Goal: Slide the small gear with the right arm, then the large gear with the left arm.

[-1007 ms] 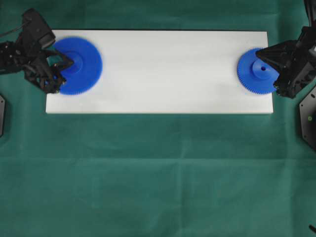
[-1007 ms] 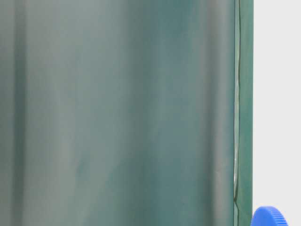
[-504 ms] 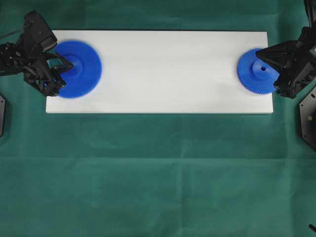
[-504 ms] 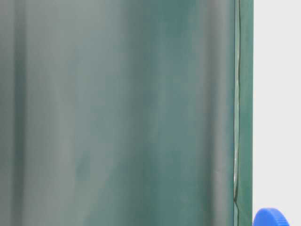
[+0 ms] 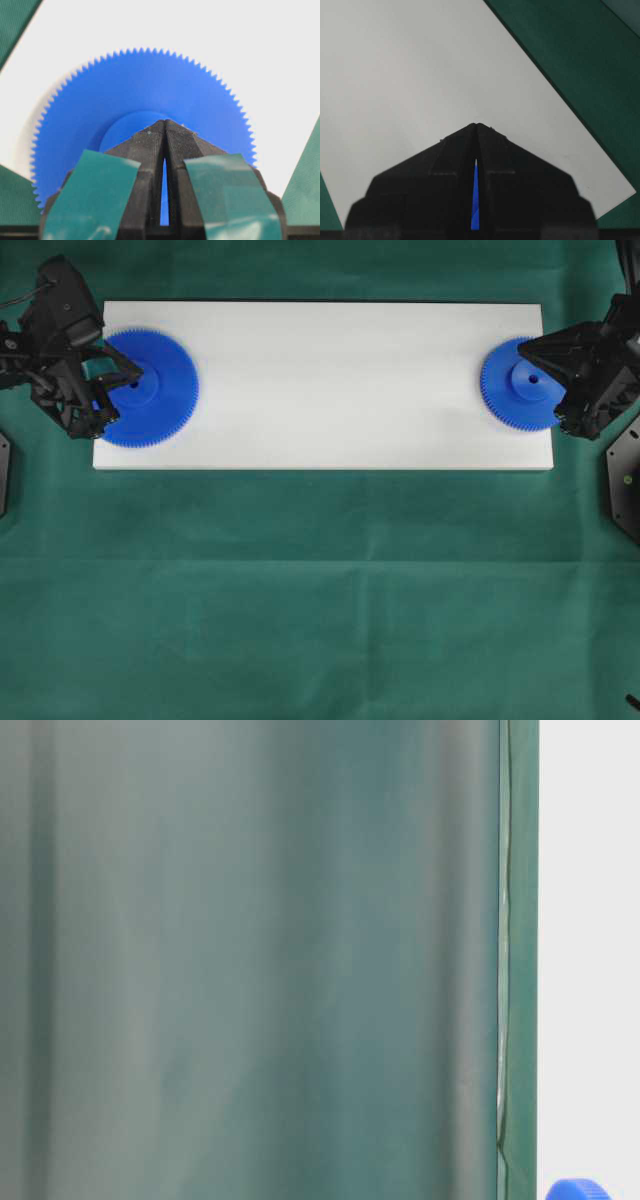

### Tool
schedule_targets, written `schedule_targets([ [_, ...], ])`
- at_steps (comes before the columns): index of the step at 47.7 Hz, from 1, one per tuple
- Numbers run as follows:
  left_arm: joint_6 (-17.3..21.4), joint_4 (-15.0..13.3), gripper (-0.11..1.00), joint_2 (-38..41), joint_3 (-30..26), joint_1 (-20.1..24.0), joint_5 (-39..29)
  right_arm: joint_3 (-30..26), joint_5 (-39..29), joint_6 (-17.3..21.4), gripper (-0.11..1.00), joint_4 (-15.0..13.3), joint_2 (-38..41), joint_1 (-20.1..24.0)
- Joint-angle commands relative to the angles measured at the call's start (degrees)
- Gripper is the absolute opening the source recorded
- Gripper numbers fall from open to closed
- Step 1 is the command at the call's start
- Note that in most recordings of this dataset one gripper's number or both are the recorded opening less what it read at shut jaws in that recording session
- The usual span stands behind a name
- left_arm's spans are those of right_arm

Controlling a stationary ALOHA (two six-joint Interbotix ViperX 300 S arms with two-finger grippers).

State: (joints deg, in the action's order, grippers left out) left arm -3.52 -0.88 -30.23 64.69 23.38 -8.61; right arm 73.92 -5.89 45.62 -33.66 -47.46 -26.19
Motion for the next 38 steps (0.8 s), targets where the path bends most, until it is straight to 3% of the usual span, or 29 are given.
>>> schedule_targets([
  [1,0.1,0.1,0.00,-2.2,-1.0,-0.1,0.4,-0.4,0.6,0.0,0.50,0.1,0.1,0.1],
  [23,0.2,0.1,0.00,-9.1,2.1,-1.5,4.0,-0.3,1.6,0.0,0.50,0.1,-1.3,0.1],
  [38,0.1,0.1,0.00,-9.2,1.7,-6.4,4.9,-0.3,5.8,-0.2,0.50,-0.1,-1.2,1.9],
])
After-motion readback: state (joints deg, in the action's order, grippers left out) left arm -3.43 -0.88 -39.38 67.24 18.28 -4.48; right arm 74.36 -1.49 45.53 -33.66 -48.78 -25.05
